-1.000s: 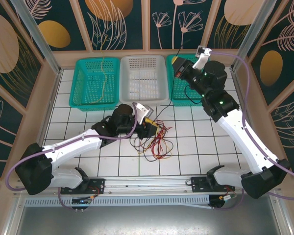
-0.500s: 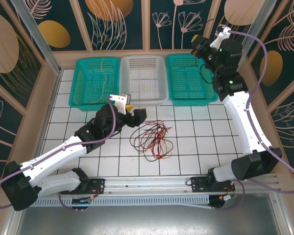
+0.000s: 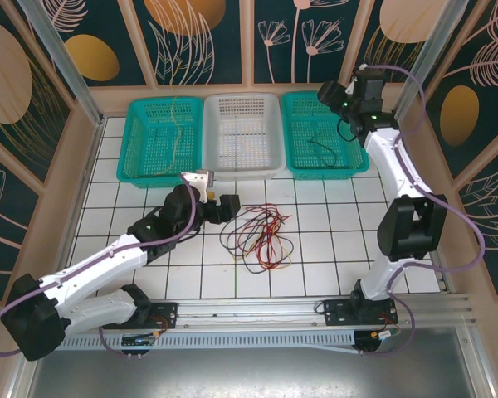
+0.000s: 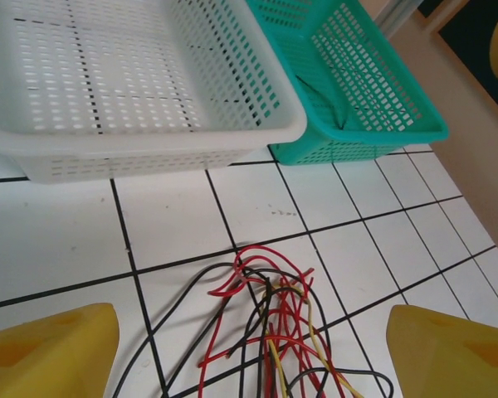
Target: Untangle the cables
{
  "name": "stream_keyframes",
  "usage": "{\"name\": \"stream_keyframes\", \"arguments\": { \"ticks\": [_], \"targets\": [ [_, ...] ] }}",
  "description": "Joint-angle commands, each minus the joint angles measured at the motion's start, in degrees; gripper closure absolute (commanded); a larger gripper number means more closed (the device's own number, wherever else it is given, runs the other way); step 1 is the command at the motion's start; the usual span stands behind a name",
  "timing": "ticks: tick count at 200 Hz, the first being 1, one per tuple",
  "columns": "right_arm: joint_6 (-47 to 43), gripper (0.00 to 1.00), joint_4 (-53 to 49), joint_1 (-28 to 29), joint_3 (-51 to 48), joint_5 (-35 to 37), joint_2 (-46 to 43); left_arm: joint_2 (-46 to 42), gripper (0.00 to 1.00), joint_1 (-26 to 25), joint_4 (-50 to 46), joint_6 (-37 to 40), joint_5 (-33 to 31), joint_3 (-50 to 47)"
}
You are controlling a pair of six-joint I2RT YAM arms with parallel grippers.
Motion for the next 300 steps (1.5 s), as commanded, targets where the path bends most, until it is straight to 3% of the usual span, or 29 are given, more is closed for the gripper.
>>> {"name": "stream_keyframes", "arguments": {
  "ticks": [1,18,33,49,67,88,112,136,166,191,247,300],
  "targets": [
    [-1.26,0.31,-5.32,0.60,3.26,3.31,-0.95,2.15,0.17,0.63,-2.32,-0.72,0.84,1.59],
    [-1.84,0.20,-7.73,2.71,2.97,9.28,-2.52,3.54,0.17,1.16,-2.52,-1.76,1.43,2.37],
    [-3.02,0.12,-10.46,6.85,2.50,20.56,-4.56,4.77,0.18,2.08,-3.31,-2.88,1.29,3.13],
    [-6.86,0.11,-10.47,12.88,-1.27,29.12,-7.83,5.88,0.20,3.12,-3.66,-3.92,1.71,3.48],
    [-8.17,0.11,-7.54,19.73,-10.15,32.43,-13.48,6.73,0.22,3.62,-2.40,-4.75,3.70,2.61],
    [-5.93,0.13,-3.93,26.23,-21.88,30.17,-21.03,7.98,0.26,3.71,-0.70,-5.77,6.68,1.64],
    [0.79,0.20,-5.25,29.74,-32.10,19.37,-26.73,9.35,0.27,3.73,0.27,-6.60,8.54,1.19],
    [6.62,0.29,-8.42,30.45,-38.53,11.41,-27.45,11.29,0.29,3.71,0.90,-7.02,9.79,1.40],
    [11.61,0.36,-5.23,33.67,-45.40,7.94,-26.01,16.37,0.39,3.72,2.59,-6.75,11.90,2.91],
    [12.34,0.40,-4.58,34.31,-45.12,7.91,-20.41,18.82,0.49,3.88,1.38,-7.24,13.06,5.40],
    [9.78,0.60,-3.27,32.79,-40.65,8.74,-7.50,12.37,0.47,3.95,-1.84,-5.95,10.01,5.26],
    [7.91,0.63,-6.49,32.67,-36.10,12.07,-4.29,9.64,0.46,3.97,-1.80,-6.46,9.95,4.22]
  ]
}}
